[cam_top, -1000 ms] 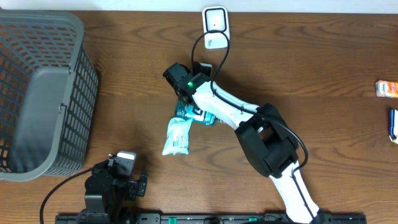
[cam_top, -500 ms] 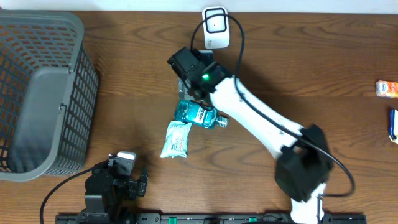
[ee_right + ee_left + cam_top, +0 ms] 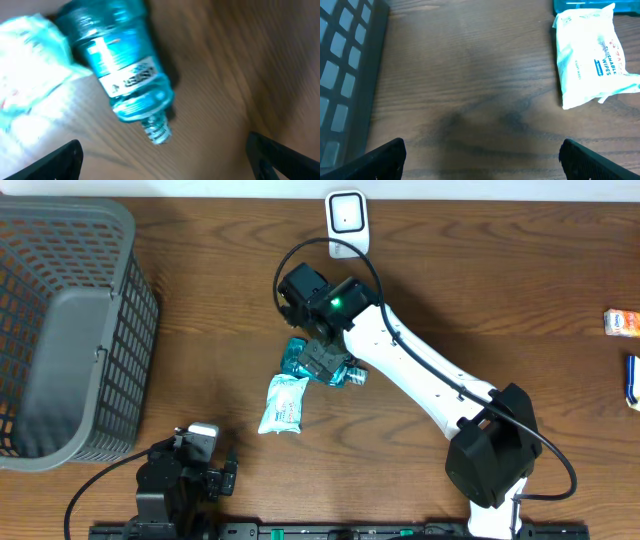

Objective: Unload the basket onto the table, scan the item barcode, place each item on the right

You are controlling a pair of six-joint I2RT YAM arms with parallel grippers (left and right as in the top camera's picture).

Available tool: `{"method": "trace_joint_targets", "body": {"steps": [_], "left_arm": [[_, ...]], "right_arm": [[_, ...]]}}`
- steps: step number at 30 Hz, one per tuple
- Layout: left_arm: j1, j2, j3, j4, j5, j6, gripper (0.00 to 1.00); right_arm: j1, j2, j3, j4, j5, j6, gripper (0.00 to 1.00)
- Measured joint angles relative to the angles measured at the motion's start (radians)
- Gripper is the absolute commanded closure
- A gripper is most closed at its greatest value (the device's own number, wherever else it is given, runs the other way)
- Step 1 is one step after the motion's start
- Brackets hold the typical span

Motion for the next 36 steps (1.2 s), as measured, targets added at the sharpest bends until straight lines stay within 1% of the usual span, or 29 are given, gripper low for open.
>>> {"method": "trace_joint_targets", "body": {"steps": [5,8,11,20,29,34,36], "left_arm": [[0.000,0.000,0.000,0.000,0.000,0.000,0.02],[0.000,0.000,0.000,0.000,0.000,0.000,0.02],[0.000,0.000,0.000,0.000,0.000,0.000,0.02],[0.000,0.000,0.000,0.000,0.000,0.000,0.02],[0.000,0.000,0.000,0.000,0.000,0.000,0.02],[0.000,0.000,0.000,0.000,0.000,0.000,0.02],[0.000,0.000,0.000,0.000,0.000,0.000,0.02]], "right_arm": [[-0.015,0.000,-0.046,0.030,-0.147,-0.216,0.01],[-0.037,0.005,-0.092,0.060,-0.187,-0.278,0.01],[-0.066,0.013,-0.136,0.098,-0.216,-0.311,0.01],[-0.127,0.060,-0.240,0.257,-0.339,-0.341,0.01],[-0.129,0.129,-0.258,0.275,-0.351,-0.353,0.01],[-0.129,0.136,-0.251,0.292,-0.356,-0.352,0.01],[-0.129,0.140,-0.246,0.301,-0.355,-0.351,0.12]]}}
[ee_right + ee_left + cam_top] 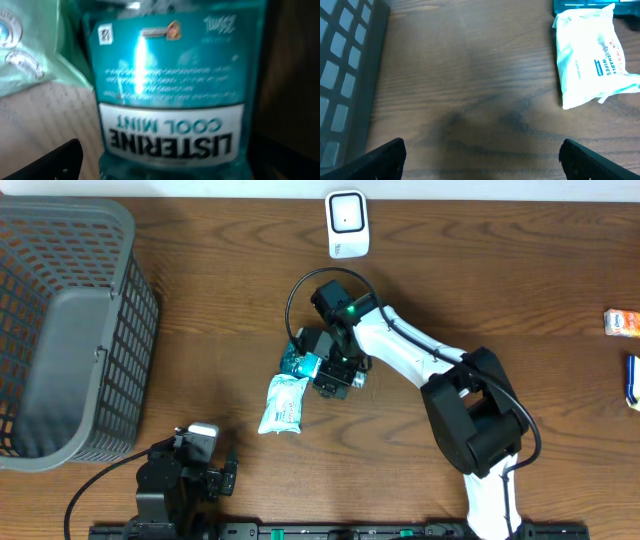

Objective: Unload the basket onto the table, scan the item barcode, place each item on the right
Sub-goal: 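Grasp the mouthwash bottle with the right gripper and lift it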

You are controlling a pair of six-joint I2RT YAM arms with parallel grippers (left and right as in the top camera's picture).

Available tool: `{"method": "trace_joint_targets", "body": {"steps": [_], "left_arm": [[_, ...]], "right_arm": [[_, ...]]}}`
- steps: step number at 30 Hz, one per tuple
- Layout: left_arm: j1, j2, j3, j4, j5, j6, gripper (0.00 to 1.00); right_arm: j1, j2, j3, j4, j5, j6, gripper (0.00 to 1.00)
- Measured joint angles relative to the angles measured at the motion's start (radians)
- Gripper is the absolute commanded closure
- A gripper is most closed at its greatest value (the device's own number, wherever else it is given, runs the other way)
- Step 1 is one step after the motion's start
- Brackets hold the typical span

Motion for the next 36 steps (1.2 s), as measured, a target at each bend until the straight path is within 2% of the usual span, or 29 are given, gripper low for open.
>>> {"method": "trace_joint_targets", "body": {"steps": [1,3,9,11,15,27,36], "left_arm": [[0.000,0.000,0.000,0.000,0.000,0.000,0.02],[0.000,0.000,0.000,0.000,0.000,0.000,0.02],[0.000,0.000,0.000,0.000,0.000,0.000,0.02],[0.000,0.000,0.000,0.000,0.000,0.000,0.02],[0.000,0.000,0.000,0.000,0.000,0.000,0.02],[0.000,0.000,0.000,0.000,0.000,0.000,0.02],[0.000,0.000,0.000,0.000,0.000,0.000,0.02]], "right_arm": [[0.000,0.004,0.003,0.003,0.002,0.003,0.19],[0.000,0.009,0.007,0.008,0.008,0.006,0.27],[-0.005,0.013,0.014,-0.003,0.006,0.015,0.37],[-0.005,0.013,0.016,-0.013,0.006,0.022,0.46],[-0.005,0.015,0.028,-0.061,0.003,0.047,0.54],[-0.005,0.096,0.255,-0.454,0.004,0.223,0.65],[-0.005,0.096,0.403,-0.715,-0.065,0.300,0.62]]}}
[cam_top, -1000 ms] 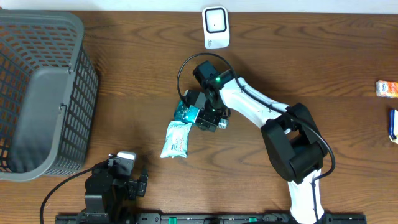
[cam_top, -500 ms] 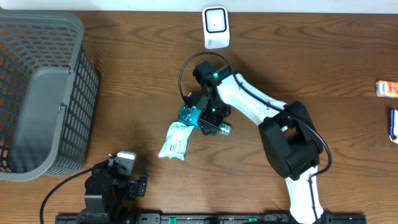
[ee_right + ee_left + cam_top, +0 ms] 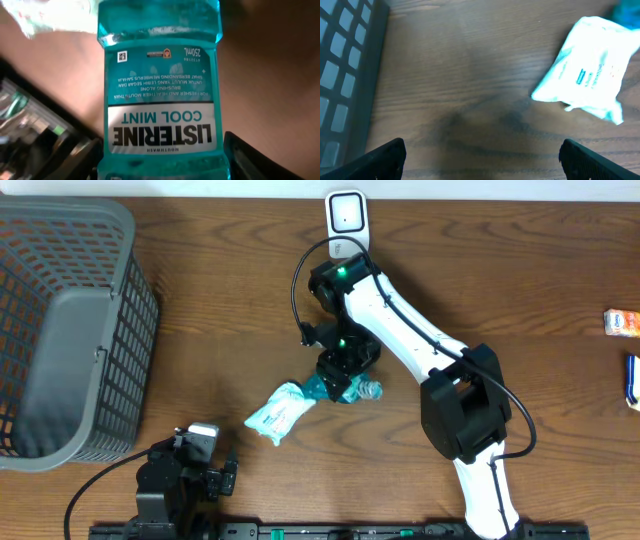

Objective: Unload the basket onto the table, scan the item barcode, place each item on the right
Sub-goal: 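Grasp the mouthwash bottle with the right gripper and lift it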

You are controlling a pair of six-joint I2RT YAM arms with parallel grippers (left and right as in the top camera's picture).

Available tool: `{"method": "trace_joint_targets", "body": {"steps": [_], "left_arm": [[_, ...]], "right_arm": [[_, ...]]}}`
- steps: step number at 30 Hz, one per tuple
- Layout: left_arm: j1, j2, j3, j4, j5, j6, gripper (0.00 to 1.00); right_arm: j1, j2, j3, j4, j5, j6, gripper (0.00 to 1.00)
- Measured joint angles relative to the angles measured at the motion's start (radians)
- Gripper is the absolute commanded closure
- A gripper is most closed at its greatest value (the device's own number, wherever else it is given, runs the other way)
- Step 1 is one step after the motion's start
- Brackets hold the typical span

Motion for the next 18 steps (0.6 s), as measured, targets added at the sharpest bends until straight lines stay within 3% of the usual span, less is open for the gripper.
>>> {"method": "trace_joint_targets", "body": {"steps": [6,7,18], "left_arm": [[0.000,0.000,0.000,0.000,0.000,0.000,0.02],[0.000,0.000,0.000,0.000,0.000,0.000,0.02],[0.000,0.000,0.000,0.000,0.000,0.000,0.02]], "right_arm": [[0.000,0.000,0.002,-0.068,-0.029,0.042,0.61],[0.000,0.000,0.004,-0.074,-0.030,0.052,0.64],[-0.021,0.000,0.095,-0.107,-0.031,0.195,0.54]]}}
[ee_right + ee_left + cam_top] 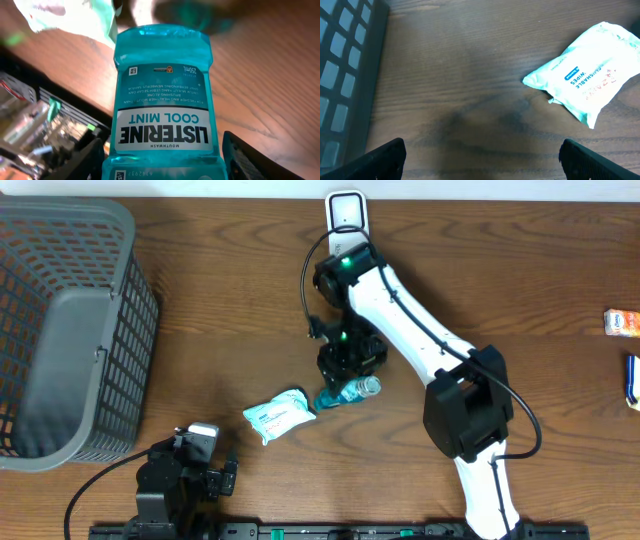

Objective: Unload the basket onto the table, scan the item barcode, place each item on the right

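A teal Listerine mouthwash bottle (162, 100) fills the right wrist view, label facing the camera. My right gripper (162, 162) is shut on it, with a finger (82, 160) on each side. Overhead, the bottle (350, 392) hangs under the right gripper (345, 362) near the table's middle, cap toward the right. The white barcode scanner (347, 210) stands at the far edge, well away from the bottle. My left gripper (482, 157) rests open at the front left, holding nothing.
A pale green pack of wipes (278, 415) lies just left of the bottle, also seen as the wipes pack (585, 82). A grey mesh basket (135, 290) takes up the left side. A small orange box (622, 322) sits at the right edge.
The right gripper and bottle have shifted slightly toward the front, the bottle now tilted more over the table's front edge. The wipes pack has turned and slid a little left. The left gripper is unchanged.
First my right gripper hovered open over the bottle lying beside the wipes pack. Then it was down close around the bottle. Later it was shut on the bottle, with the wipes pack displaced to the front left. Now the bottle is held off the table.
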You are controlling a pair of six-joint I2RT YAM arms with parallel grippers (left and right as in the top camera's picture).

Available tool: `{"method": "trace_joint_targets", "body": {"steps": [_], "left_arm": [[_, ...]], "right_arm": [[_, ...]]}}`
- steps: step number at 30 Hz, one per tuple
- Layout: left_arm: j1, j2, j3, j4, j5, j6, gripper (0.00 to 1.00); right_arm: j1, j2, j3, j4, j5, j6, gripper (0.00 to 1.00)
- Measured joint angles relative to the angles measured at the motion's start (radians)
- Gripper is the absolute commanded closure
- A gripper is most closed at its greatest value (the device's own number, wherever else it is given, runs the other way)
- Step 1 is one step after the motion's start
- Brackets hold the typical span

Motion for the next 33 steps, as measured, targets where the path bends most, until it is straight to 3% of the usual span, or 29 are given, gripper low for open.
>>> {"method": "trace_joint_targets", "body": {"steps": [10,25,28,29,33], "left_arm": [[0.000,0.000,0.000,-0.001,0.000,0.000,0.02],[0.000,0.000,0.000,0.000,0.000,0.000,0.02],[0.000,0.000,0.000,0.000,0.000,0.000,0.02],[0.000,0.000,0.000,0.000,0.000,0.000,0.02],[0.000,0.000,0.000,0.000,0.000,0.000,0.02]], "right_arm": [[-0.062,0.000,0.029,-0.005,0.072,0.144,0.49],[-0.087,0.000,0.030,-0.005,0.159,0.177,0.36],[-0.087,-0.004,0.030,-0.004,0.171,0.186,0.23],[-0.087,-0.010,0.030,-0.003,0.175,0.186,0.01],[-0.087,-0.097,0.030,0.001,0.217,0.212,0.01]]}}
